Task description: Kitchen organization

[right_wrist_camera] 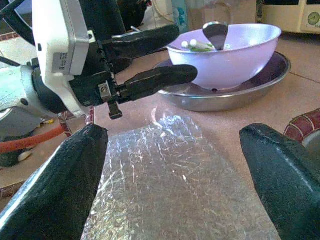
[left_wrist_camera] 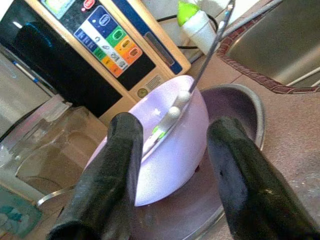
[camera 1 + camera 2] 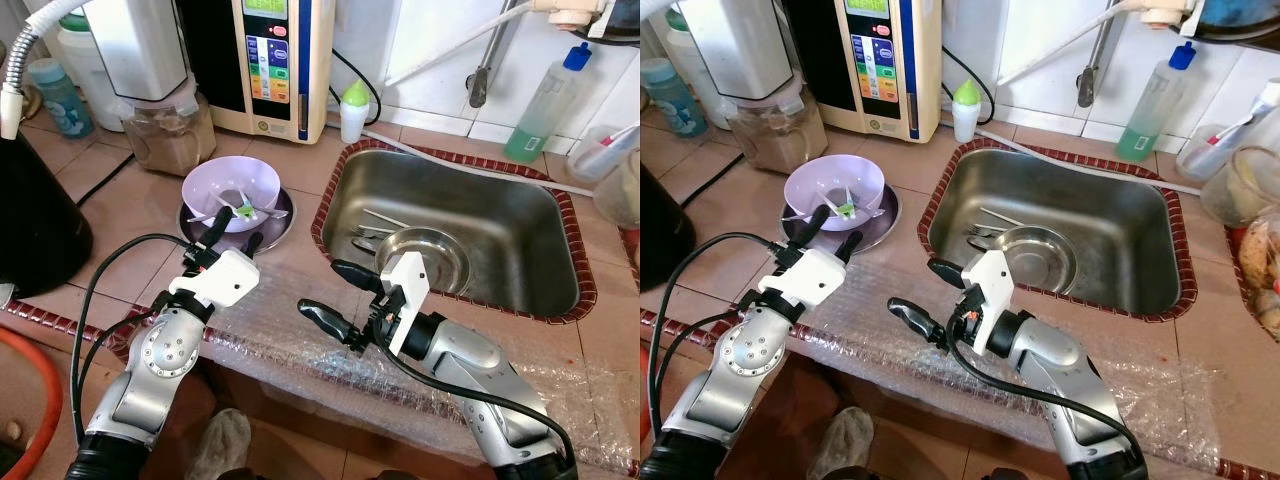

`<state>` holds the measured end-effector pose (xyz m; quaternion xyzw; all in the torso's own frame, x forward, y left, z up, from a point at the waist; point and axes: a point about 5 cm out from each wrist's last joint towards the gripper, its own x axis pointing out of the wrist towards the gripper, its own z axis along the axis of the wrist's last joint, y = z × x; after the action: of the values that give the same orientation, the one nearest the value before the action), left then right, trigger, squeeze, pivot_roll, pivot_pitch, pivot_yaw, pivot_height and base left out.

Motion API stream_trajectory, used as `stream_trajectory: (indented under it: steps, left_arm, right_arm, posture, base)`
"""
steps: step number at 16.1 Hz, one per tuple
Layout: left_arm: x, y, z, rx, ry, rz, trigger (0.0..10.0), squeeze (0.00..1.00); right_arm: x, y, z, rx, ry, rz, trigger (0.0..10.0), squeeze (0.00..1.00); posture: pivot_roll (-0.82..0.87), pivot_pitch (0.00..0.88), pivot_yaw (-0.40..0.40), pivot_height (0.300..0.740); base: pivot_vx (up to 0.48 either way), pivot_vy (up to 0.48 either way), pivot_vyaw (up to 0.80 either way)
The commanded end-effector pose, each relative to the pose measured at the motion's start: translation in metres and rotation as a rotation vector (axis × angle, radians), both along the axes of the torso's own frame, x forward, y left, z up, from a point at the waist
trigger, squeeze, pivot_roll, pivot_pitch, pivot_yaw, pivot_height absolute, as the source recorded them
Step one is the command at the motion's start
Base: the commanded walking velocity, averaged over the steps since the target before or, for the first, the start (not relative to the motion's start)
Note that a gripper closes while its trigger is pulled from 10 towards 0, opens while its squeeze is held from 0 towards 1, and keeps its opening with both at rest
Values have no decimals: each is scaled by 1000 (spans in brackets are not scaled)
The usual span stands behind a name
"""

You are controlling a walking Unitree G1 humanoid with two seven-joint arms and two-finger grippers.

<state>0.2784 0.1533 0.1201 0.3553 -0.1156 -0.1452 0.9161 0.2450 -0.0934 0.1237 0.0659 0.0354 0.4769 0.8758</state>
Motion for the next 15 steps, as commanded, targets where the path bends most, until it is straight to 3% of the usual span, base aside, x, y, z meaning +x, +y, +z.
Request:
stream_trajectory:
  steps: [1, 9, 11, 12, 15]
  left_arm:
    - [2, -1, 1, 11, -5, -16, 0, 0]
    - [14, 2, 3, 68, -35, -25, 0, 0]
    - [17, 2, 5, 78, -54, -24, 1216, 0]
    - [20, 2, 6, 79, -62, -22, 1294, 0]
    - [23, 1, 6, 80, -69, -20, 784, 0]
  right_arm:
    - [-2, 0, 3, 5, -5, 11, 10000, 0]
    - [-3, 1, 2, 7, -2, 3, 10000, 0]
    - [-4, 1, 2, 8, -1, 3, 10000, 0]
    - [-4, 1, 2, 8, -1, 3, 10000, 0]
    - [-4, 1, 2, 6, -1, -1, 10000, 0]
  posture:
    - [-60, 49, 8, 740]
    - [-65, 51, 16, 740]
    - [-65, 51, 16, 740]
    - [-66, 52, 16, 740]
    - [-69, 52, 17, 740]
  base:
    - [0, 0, 0]
    - [0, 0, 0]
    - [0, 0, 0]
    - [0, 0, 0]
    - [0, 0, 0]
